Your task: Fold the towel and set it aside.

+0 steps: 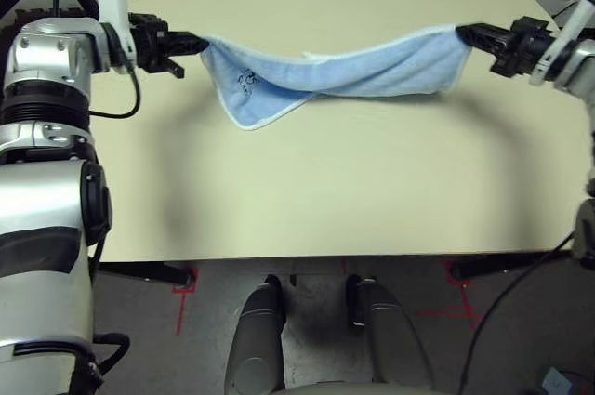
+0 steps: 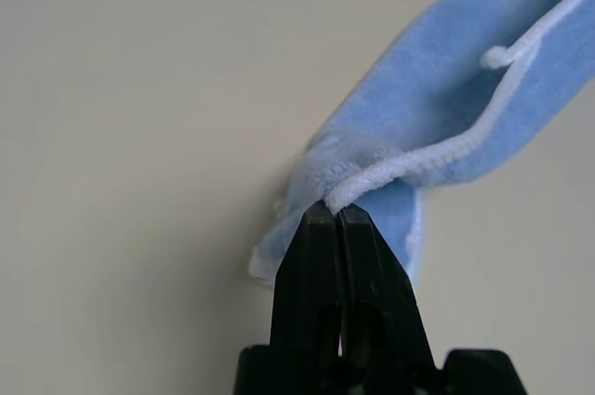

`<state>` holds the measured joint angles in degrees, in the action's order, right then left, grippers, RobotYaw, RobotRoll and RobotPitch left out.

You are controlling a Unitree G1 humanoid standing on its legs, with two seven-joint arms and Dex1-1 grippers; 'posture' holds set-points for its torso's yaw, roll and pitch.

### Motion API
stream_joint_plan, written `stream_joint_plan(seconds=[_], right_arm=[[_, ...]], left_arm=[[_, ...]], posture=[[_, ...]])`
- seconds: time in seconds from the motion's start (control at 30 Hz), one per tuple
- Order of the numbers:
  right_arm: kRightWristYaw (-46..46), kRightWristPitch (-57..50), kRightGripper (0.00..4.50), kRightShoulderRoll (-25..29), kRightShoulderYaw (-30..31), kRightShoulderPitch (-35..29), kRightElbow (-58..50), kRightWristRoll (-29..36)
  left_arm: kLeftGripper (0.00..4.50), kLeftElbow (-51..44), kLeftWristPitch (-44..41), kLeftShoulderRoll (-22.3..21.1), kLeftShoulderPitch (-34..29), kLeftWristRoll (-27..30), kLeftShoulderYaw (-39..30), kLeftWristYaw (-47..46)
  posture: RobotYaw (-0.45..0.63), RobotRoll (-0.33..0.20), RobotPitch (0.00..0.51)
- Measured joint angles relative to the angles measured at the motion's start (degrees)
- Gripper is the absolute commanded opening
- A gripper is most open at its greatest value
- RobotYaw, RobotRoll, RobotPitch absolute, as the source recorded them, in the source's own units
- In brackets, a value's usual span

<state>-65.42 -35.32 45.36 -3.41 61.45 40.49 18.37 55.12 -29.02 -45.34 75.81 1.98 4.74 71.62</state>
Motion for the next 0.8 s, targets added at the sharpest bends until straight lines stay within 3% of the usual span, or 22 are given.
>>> stream_joint_plan(seconds=[0.17, 0.27, 0.33, 0.47, 0.6, 0.7, 0.8], right_arm=[[-2.63, 1.65, 0.00, 0.33, 5.35, 2.61, 4.32, -5.73], [2.64, 8.77, 0.00, -0.44, 7.93, 6.61, 10.71, -11.82], [10.97, 16.84, 0.00, -2.46, 8.12, 8.42, 14.60, -14.98], [30.64, 37.84, 0.00, -9.55, 2.12, 12.59, 21.17, -14.72], [33.64, 50.12, 0.00, -10.54, -2.54, 14.10, 22.75, -12.50], [32.06, 53.66, 0.00, -10.56, -4.18, 13.46, 23.19, -11.59], [28.31, 57.03, 0.00, -10.18, -4.21, 11.08, 23.20, -11.44]], left_arm=[[0.04, 0.26, -0.69, -0.01, 0.11, -0.43, 0.90, 1.49], [0.04, 5.20, 4.06, 0.02, 2.61, -3.47, 2.04, -3.43], [0.04, 8.96, 10.78, 0.52, 4.46, -6.03, 2.13, -13.45], [0.04, 13.70, 28.01, 3.25, 8.80, -10.02, 1.89, -38.13], [0.04, 15.31, 38.92, 3.65, 11.25, -11.04, 0.21, -49.77], [0.04, 15.60, 43.29, 3.53, 11.37, -11.17, -0.80, -51.51], [0.04, 15.42, 43.70, 2.28, 9.61, -10.55, -1.50, -41.66]], posture=[[-0.02, 0.000, 0.241], [-0.02, 0.000, 0.244], [-0.02, 0.000, 0.245], [-0.02, 0.000, 0.250], [-0.02, 0.000, 0.252], [-0.02, 0.000, 0.251], [-0.02, 0.000, 0.252]])
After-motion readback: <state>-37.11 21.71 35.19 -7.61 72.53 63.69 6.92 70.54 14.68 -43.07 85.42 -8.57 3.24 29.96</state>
